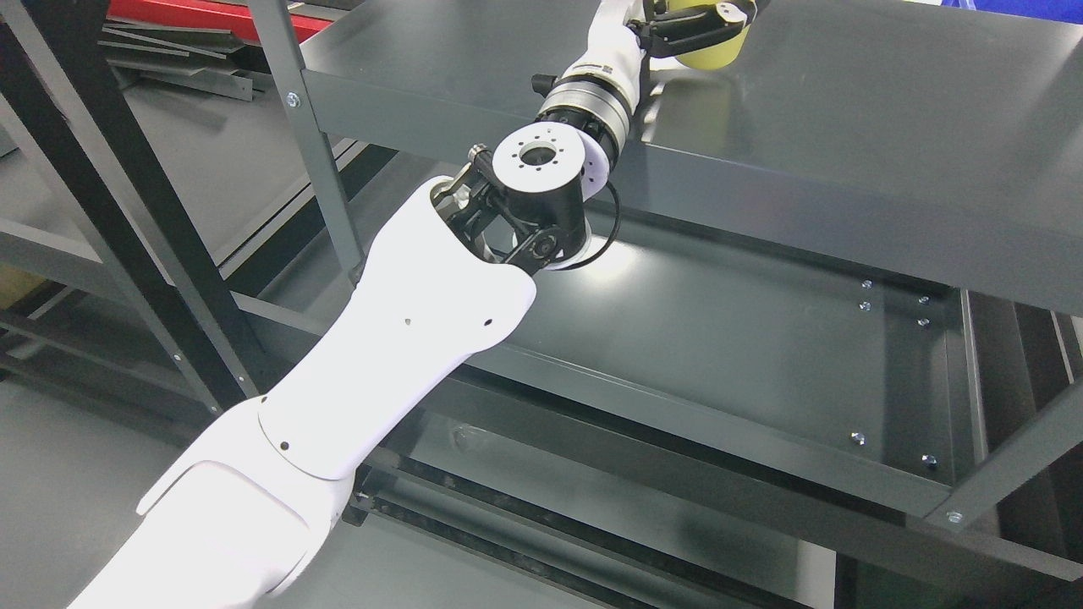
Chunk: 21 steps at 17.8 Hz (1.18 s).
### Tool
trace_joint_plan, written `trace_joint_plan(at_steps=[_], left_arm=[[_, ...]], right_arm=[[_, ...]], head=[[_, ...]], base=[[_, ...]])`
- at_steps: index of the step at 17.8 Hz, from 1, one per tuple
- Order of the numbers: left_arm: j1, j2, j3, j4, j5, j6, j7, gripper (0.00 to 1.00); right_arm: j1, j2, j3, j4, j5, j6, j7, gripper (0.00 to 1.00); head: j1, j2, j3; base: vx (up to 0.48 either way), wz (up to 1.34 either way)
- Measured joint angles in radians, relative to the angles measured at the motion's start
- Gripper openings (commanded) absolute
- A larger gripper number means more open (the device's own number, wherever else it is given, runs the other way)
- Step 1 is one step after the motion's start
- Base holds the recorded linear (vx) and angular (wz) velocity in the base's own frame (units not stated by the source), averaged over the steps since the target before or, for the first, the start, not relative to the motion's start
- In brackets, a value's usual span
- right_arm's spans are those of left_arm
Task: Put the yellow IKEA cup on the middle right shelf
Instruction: 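Lower the cup onto the shelf and open the left hand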
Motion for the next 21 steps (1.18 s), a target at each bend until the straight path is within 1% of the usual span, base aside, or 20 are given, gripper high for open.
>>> trace_joint_plan(at_steps=[2, 3, 11, 16, 21], left_arm=[[0.000, 0.000, -0.004, 0.000, 0.000, 0.000, 0.000, 0.98], [0.000, 0.000, -0.005, 0.000, -0.002, 0.000, -0.001, 0.98], [0.009, 0.000, 0.006, -0.017, -0.056, 0.005, -0.006, 0.99], [0.024, 0.000, 0.042, -0.042, -0.092, 0.001, -0.007, 0.99], [0.036, 0.000, 0.088, -0.074, -0.131, -0.056, -0.034, 0.99]], right_arm=[[0.000, 0.000, 0.000, 0.000, 0.000, 0.000, 0.000, 0.99], [0.000, 0.000, 0.000, 0.000, 0.000, 0.000, 0.000, 0.99], [0.000, 0.000, 0.000, 0.000, 0.000, 0.000, 0.000, 0.99], [0.000, 0.000, 0.000, 0.000, 0.000, 0.000, 0.000, 0.99], [0.000, 0.000, 0.000, 0.000, 0.000, 0.000, 0.000, 0.99]], head=[[0.0000, 0.000, 0.000], [0.0000, 0.000, 0.000], [0.0000, 0.000, 0.000], [0.0000, 0.000, 0.000], [0.0000, 0.000, 0.000]], base=[[0.007, 0.01], [0.000, 0.00], [0.000, 0.00], [-0.002, -0.02], [-0.024, 0.02]])
